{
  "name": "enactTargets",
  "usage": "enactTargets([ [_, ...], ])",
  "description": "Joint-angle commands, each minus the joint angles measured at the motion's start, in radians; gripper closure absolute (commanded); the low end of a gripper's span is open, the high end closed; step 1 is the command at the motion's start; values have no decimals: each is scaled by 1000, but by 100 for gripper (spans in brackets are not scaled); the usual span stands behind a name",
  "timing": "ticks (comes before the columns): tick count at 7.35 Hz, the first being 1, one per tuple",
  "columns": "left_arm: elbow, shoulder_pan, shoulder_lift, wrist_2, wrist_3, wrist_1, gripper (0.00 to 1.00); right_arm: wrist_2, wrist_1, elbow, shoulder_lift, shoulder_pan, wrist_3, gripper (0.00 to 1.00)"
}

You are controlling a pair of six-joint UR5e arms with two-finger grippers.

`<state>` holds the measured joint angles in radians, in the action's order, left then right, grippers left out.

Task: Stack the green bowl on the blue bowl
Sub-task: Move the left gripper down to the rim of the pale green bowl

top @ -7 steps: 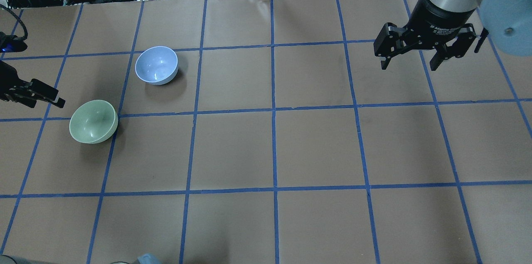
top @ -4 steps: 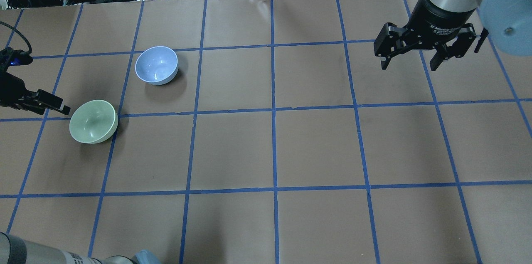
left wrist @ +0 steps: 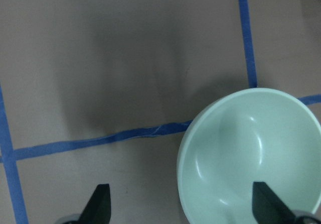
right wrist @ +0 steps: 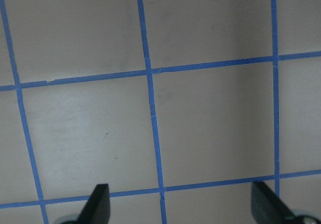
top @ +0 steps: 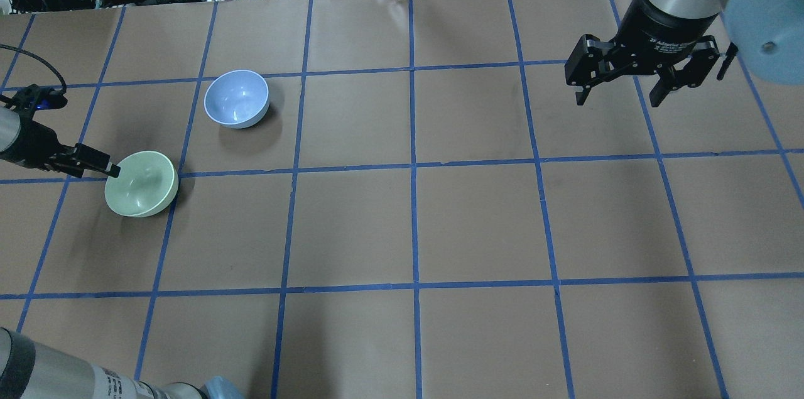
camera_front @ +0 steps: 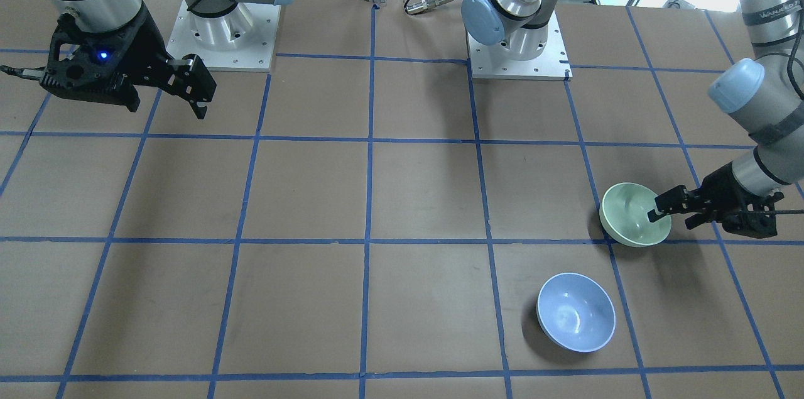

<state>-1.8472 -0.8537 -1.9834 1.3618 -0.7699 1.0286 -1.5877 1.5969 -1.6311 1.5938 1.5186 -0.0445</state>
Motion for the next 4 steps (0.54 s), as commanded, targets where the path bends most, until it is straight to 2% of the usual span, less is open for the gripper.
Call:
enactTargets([
  [1, -44, -1, -3, -24, 38, -4, 0, 0, 0, -1, 0, 0, 0, 0],
  [4, -46, 1, 0, -23, 40, -1, 0, 0, 0, 0, 0, 0, 0, 0],
])
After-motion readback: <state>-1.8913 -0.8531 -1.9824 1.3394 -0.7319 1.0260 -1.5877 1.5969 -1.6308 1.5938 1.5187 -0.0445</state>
